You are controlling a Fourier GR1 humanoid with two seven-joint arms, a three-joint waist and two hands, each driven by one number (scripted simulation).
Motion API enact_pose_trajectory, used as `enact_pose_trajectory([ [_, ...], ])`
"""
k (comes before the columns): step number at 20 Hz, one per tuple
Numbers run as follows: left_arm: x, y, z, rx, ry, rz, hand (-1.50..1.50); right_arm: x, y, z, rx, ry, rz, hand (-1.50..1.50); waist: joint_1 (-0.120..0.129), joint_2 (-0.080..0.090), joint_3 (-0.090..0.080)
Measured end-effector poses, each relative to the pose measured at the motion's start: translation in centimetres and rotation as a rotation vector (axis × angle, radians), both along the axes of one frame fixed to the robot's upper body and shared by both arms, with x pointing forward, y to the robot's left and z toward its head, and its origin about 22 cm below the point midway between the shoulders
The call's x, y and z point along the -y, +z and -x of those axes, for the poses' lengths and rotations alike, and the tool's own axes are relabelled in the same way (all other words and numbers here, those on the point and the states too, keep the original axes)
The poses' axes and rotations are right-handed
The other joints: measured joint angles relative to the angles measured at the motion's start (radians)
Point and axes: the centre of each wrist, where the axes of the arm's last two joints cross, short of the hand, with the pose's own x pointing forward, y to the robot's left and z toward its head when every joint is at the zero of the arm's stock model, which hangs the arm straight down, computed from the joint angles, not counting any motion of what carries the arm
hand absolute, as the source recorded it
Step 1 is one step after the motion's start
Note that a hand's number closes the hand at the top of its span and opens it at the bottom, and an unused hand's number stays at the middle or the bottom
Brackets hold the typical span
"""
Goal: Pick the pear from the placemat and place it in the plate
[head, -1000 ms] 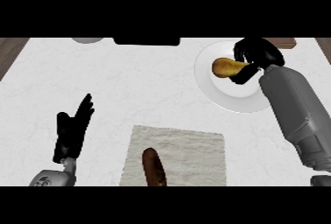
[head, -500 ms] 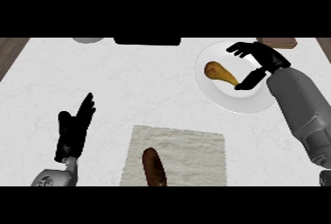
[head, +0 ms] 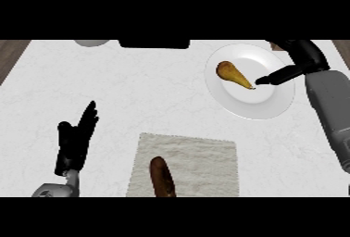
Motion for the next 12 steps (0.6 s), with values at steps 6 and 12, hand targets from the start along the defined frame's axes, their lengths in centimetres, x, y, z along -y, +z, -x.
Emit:
enact_pose_trajectory([
  [6, -0.1, 0.3, -0.3, 0.003, -0.009, 0.003, 0.0, 3.1, -0.5, 1.1, -0.015, 0.033, -0.112, -1.5, 0.007, 0.004, 0.0],
  [12, -0.1, 0.2, -0.7, 0.005, -0.005, -0.006, 0.0, 3.5, -2.0, 1.7, 0.009, 0.066, -0.145, -1.5, 0.007, 0.004, 0.0],
])
